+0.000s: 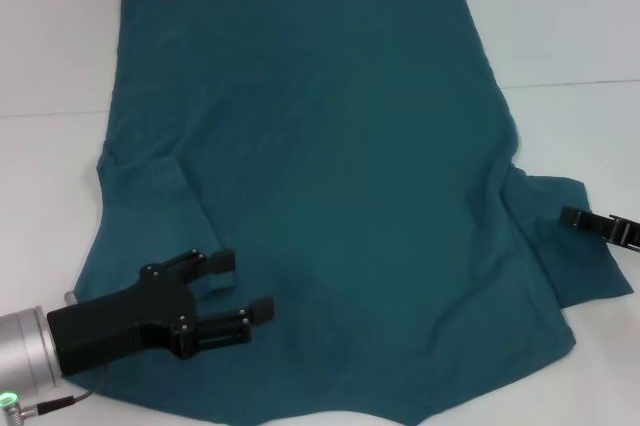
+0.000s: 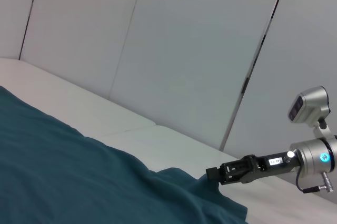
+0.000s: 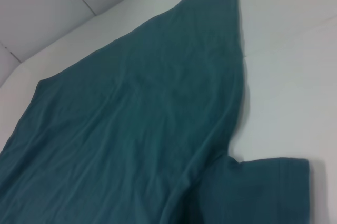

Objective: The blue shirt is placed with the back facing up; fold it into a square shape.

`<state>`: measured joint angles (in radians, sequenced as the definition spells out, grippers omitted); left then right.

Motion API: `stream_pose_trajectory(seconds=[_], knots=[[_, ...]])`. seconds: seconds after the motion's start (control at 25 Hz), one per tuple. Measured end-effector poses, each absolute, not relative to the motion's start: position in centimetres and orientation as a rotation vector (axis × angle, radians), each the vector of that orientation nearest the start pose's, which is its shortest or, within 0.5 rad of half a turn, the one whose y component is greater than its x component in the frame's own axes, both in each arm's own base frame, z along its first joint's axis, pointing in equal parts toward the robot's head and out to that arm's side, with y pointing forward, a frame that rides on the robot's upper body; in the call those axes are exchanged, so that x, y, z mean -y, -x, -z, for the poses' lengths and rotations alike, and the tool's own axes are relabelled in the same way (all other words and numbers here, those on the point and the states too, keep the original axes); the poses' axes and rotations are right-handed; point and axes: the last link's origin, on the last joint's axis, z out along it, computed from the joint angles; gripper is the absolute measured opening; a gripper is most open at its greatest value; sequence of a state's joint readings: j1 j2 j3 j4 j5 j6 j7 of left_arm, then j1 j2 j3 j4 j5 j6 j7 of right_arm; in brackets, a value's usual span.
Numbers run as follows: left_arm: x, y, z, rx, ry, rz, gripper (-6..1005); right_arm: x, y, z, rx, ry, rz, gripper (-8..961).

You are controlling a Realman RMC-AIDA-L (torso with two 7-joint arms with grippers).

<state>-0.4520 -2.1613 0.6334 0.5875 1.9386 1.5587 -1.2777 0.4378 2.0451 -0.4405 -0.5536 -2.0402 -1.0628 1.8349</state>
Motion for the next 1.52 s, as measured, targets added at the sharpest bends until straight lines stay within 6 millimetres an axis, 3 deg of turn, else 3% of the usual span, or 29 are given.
stream_pose_trajectory(seconds=[0.24,0.68,0.92,1.52], knots=[[-30.0,26.8,3.2,0.708,2.621,0.891,930,-33.6,-37.9,-3.9,-1.472,1.835,-0.628,325],[-30.0,26.8,3.1,0.704,2.621,0.896,929,-33.5,-38.2,-4.6,-1.462,1.777,-0.681,90],[-30.0,26.8,3.0,0.702,2.618,0.893,929,-33.6,-38.2,-5.2,-1.435,1.739,-0.734,7],[-29.8,27.0,3.0,0.708,2.617,0.893,928,-34.6,-39.0,-7.6,-1.389,1.655,-0.713,10]])
